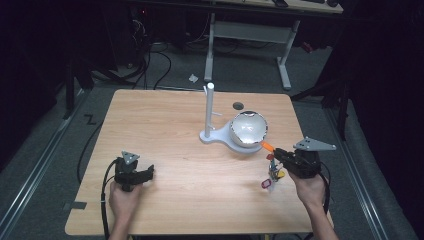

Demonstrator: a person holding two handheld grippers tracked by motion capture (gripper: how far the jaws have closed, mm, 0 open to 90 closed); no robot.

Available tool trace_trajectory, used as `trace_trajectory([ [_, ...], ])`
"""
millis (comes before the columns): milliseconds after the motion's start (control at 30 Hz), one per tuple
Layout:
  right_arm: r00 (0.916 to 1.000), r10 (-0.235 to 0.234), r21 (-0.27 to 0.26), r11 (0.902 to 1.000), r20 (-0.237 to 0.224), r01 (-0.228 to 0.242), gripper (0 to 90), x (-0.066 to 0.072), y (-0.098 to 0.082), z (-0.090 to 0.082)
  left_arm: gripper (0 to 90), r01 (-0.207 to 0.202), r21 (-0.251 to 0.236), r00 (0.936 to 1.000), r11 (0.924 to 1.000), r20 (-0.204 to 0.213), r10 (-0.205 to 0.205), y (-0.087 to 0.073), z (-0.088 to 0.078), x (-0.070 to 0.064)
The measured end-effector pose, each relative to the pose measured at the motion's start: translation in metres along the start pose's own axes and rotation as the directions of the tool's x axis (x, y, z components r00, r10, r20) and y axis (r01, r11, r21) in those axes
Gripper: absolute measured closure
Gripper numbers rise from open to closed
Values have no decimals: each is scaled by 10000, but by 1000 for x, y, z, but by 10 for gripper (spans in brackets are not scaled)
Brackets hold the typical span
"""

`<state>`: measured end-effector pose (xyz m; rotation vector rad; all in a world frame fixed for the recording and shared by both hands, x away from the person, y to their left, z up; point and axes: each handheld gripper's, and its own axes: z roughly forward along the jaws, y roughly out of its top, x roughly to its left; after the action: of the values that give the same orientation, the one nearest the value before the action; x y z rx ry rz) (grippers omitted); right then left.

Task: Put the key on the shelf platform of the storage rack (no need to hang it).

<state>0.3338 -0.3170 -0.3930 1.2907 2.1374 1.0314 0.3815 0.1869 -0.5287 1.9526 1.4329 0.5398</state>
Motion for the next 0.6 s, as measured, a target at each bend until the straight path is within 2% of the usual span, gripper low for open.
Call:
trace_trajectory([
  [600,9996,-229,-617,9979,-171,218,838,-6,29,-23,215,-48,-8,10000,10000,-52,48,0,0,-1],
])
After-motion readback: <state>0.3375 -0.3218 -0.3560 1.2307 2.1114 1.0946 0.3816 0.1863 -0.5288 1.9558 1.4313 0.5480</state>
